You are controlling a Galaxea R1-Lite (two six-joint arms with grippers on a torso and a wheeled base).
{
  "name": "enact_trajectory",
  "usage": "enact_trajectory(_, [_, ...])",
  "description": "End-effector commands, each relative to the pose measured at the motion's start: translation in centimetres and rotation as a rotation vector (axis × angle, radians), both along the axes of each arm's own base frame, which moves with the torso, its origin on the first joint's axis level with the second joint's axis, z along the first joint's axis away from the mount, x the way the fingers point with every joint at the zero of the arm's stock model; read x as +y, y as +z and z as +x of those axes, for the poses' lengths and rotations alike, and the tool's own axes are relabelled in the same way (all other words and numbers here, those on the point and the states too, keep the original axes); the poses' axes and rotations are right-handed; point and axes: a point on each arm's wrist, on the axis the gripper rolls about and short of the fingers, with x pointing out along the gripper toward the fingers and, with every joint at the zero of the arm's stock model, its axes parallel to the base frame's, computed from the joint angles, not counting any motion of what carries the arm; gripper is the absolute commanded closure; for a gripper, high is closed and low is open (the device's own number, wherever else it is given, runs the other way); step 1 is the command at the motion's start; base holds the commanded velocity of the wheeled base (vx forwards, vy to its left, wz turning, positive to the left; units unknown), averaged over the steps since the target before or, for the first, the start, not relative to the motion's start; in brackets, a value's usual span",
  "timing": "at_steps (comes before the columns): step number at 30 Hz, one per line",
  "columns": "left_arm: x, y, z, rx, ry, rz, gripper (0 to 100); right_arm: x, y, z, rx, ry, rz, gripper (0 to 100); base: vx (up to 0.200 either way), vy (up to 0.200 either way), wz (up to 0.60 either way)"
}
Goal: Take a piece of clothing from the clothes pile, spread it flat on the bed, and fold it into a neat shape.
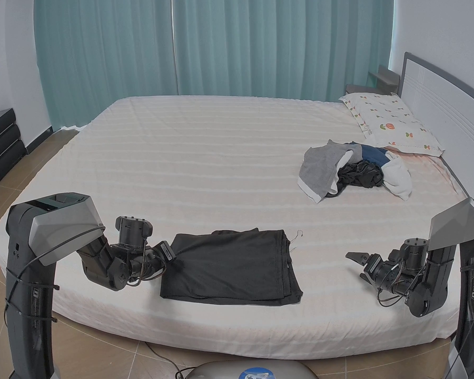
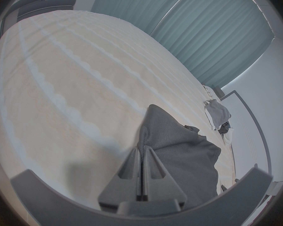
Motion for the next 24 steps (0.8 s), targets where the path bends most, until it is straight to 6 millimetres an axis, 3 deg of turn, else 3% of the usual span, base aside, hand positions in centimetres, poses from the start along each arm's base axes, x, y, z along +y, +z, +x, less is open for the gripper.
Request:
enact_trajectory(1, [0.55,0.22,0.14,-0.006,0.013,-0.002,100,0.01,-0.03,0.00,-0.001,0.001,0.000,0,0.000,0.200,0.00])
enact_trajectory(24, [1.36,0.26,0.12,0.001,0.038,-0.007,100,0.01,-0.09,-0.04,0.003,0.001,0.000,0,0.000,0.200,0.00])
